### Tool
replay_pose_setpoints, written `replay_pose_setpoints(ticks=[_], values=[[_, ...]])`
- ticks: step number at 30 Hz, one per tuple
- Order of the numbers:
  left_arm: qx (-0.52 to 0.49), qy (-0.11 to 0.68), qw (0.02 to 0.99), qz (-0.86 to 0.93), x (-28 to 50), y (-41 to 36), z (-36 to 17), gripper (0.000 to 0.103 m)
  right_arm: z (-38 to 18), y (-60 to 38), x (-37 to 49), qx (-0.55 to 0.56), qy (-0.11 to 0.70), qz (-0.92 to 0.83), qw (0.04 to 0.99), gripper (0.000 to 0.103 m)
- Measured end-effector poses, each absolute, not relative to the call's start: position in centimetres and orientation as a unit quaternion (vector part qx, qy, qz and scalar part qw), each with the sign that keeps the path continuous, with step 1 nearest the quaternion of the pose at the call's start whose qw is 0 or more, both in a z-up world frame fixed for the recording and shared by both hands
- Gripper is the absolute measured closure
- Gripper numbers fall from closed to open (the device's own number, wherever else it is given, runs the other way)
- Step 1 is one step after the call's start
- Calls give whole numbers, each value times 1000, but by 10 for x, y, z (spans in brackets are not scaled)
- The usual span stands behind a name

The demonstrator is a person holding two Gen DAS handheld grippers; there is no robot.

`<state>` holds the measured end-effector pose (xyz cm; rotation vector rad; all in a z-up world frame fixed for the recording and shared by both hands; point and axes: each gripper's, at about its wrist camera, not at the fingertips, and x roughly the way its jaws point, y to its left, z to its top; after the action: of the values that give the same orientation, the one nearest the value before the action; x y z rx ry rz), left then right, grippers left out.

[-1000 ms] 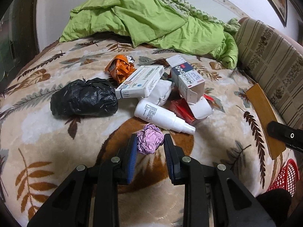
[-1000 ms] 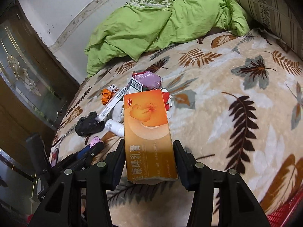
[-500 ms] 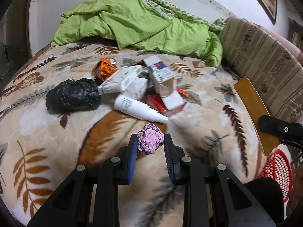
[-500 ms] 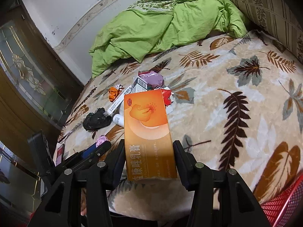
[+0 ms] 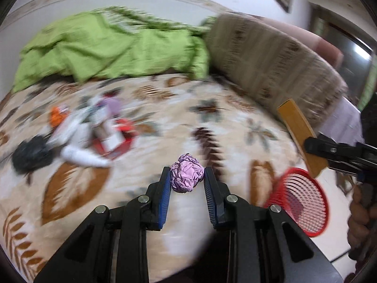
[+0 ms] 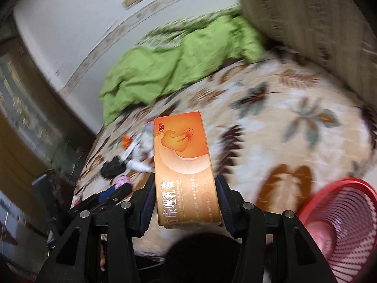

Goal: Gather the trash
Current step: 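Carry the pink paper ball and orange box to the red basket with both tools, then release the pink ball and orange box into the red basket, return to bed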

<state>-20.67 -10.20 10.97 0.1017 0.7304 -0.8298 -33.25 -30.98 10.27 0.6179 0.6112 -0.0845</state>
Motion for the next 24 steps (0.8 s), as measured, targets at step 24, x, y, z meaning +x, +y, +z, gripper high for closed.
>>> replay_pose_setpoints(ticks=[24], values=[[121, 422, 704, -558, -310, -287, 94, 41, 58, -432, -483, 385, 296, -222, 846, 47]])
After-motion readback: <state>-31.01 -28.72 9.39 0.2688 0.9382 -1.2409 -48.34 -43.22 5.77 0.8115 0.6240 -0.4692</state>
